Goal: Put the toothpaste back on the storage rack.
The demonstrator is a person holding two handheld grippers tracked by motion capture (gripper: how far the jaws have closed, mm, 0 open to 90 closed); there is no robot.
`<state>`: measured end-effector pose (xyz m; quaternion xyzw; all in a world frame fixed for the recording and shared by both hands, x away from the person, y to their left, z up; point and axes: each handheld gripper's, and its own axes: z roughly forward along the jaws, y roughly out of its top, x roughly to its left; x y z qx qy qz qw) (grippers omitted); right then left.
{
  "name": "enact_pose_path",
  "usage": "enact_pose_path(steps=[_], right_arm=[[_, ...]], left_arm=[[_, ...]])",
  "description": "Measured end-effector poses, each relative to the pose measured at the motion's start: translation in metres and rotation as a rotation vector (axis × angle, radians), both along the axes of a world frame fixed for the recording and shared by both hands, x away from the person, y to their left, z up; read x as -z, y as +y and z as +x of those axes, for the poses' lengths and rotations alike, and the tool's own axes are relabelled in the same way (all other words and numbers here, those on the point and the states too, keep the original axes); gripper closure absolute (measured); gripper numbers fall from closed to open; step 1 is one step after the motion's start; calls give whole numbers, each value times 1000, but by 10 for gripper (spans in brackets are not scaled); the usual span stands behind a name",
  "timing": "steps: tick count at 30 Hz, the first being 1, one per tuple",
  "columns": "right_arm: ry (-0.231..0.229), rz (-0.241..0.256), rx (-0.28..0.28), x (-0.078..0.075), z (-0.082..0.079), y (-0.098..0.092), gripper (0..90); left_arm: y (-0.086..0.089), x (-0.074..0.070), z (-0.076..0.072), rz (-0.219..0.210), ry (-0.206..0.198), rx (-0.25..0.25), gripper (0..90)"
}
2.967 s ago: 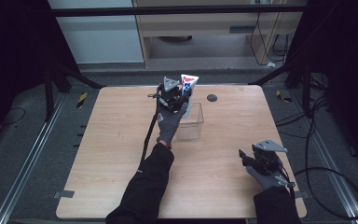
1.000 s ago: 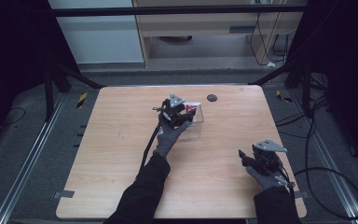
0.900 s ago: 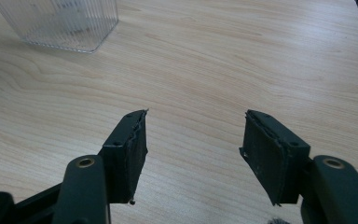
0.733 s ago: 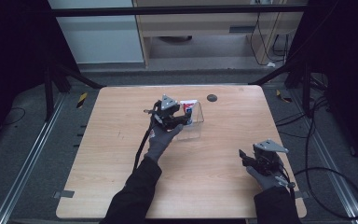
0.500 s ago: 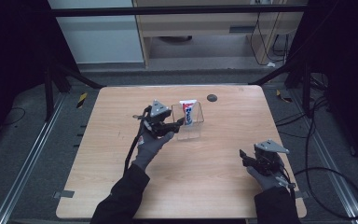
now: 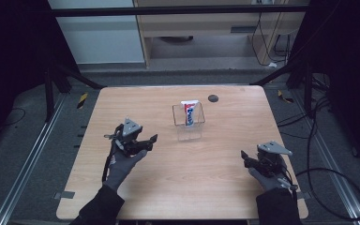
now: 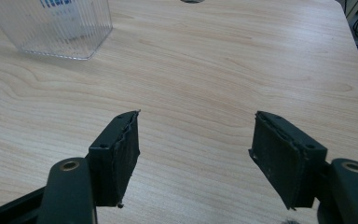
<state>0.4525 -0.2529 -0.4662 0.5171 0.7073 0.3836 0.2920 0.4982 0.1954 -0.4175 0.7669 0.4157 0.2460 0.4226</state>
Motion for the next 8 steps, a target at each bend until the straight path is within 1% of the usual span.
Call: enact_pose_path(steps=[2,6,8], right_arm=[[5,1,1,0,0,0,314],[5,6,4,1,-1,0,300],[3,4,5,1,-1,0,293]], left_arm=[[9,3,-5,7,10,-10,288],[31,9,-13,1,23,-56,279],[41,12,-18,13,30,-77,271]])
